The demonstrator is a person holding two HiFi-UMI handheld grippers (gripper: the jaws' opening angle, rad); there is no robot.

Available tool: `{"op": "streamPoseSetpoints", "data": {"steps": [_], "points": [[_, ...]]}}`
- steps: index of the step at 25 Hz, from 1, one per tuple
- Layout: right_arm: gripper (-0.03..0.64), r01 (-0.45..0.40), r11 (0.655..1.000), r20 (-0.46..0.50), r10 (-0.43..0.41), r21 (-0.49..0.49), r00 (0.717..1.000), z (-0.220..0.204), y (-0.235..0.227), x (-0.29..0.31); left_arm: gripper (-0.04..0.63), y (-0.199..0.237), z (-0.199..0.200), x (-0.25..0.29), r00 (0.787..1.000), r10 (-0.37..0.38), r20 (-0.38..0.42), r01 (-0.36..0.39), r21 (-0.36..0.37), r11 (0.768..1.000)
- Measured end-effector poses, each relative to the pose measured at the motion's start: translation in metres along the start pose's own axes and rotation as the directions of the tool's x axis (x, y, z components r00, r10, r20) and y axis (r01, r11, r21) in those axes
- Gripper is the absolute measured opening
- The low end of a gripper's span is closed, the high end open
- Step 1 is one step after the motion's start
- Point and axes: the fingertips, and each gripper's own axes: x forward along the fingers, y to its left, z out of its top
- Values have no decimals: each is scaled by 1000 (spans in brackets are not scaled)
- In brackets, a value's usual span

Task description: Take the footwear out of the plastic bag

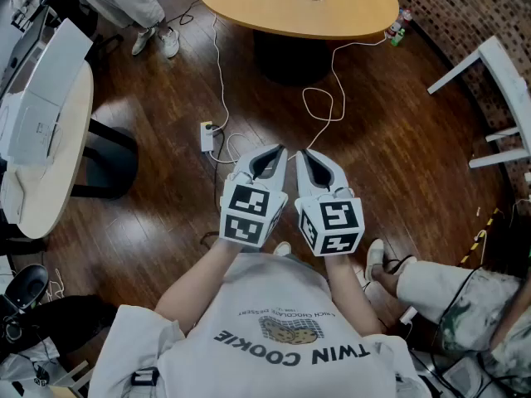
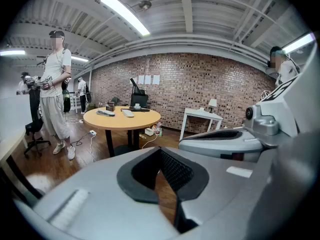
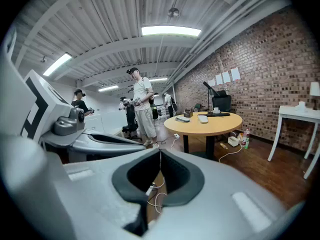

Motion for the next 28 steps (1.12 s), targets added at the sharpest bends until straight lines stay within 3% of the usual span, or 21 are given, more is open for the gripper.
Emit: {"op": "streamPoseSetpoints", "data": {"steps": [11,19,28], "points": [[2,96,995,-22,-95,16,995,53,-2,137,-2,120,42,70,995,-99,-19,99,21,995],[3,167,985,-25,-166,42,986,76,-16,189,0,165,68,106,986,-167,-18,167,42,985],[3,164,985,-32,-162,54,986,84,-36,229,-1,190,77,141,985,-172,-29,173,35,984]]}}
